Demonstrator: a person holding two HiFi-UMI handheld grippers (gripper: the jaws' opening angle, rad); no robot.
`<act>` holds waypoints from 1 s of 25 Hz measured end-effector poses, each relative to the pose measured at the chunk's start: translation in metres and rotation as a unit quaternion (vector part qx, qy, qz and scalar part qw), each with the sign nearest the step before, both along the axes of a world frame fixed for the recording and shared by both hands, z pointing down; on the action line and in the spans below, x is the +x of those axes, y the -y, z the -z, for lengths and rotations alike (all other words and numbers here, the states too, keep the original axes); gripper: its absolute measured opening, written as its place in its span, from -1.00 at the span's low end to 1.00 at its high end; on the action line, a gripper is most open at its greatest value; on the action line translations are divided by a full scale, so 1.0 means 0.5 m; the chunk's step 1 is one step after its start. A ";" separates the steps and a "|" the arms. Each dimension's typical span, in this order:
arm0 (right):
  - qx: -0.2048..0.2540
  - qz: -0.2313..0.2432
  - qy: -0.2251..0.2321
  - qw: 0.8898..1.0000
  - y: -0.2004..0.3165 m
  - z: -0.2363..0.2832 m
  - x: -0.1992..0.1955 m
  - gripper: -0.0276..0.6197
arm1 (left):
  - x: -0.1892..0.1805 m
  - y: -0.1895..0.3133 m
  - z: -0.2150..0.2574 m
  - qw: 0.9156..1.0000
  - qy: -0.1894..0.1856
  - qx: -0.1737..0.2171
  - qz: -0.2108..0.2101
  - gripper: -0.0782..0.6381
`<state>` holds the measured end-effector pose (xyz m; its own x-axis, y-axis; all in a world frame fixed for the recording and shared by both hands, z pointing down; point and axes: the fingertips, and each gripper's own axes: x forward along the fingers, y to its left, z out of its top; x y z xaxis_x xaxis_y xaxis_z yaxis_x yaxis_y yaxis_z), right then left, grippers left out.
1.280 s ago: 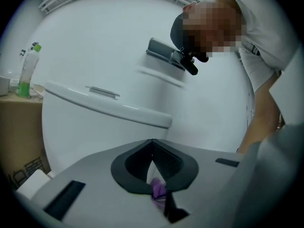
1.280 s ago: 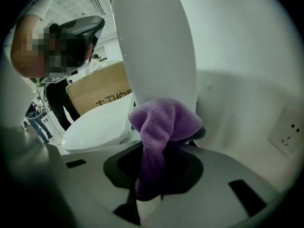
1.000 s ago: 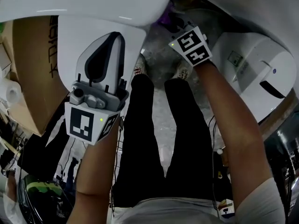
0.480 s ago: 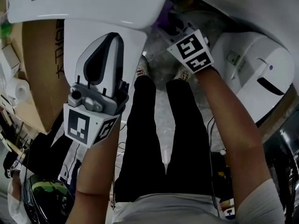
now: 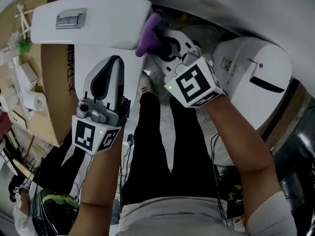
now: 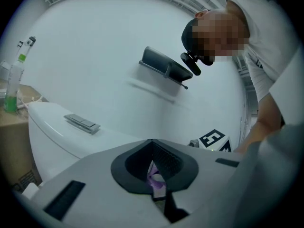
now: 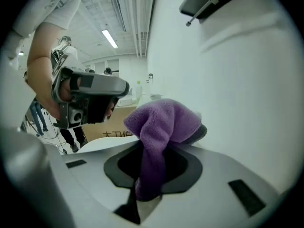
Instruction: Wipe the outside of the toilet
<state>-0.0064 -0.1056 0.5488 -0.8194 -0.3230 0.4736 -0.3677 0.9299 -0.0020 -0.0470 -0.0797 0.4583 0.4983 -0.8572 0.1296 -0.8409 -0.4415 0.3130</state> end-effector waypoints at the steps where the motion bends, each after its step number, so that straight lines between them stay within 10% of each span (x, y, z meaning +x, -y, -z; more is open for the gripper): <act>1: 0.006 0.002 0.003 1.000 0.003 0.020 0.001 -0.64 | 0.002 0.002 0.009 1.000 0.001 0.003 -0.003 -0.76; 10: 0.005 -0.005 0.007 1.000 0.046 0.010 0.013 -0.64 | 0.000 0.014 0.007 1.000 -0.008 0.004 0.002 -0.76; 25: -0.077 -0.007 -0.081 0.994 0.087 -0.348 0.020 -0.64 | -0.060 -0.008 -0.135 1.000 0.007 -0.024 0.006 -0.76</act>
<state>0.0034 -0.1493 0.7228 -0.7250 -0.2470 0.6429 -0.3868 0.9184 -0.0834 -0.0769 -0.0757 0.5260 0.4853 -0.8559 0.1785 -0.8508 -0.4153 0.3219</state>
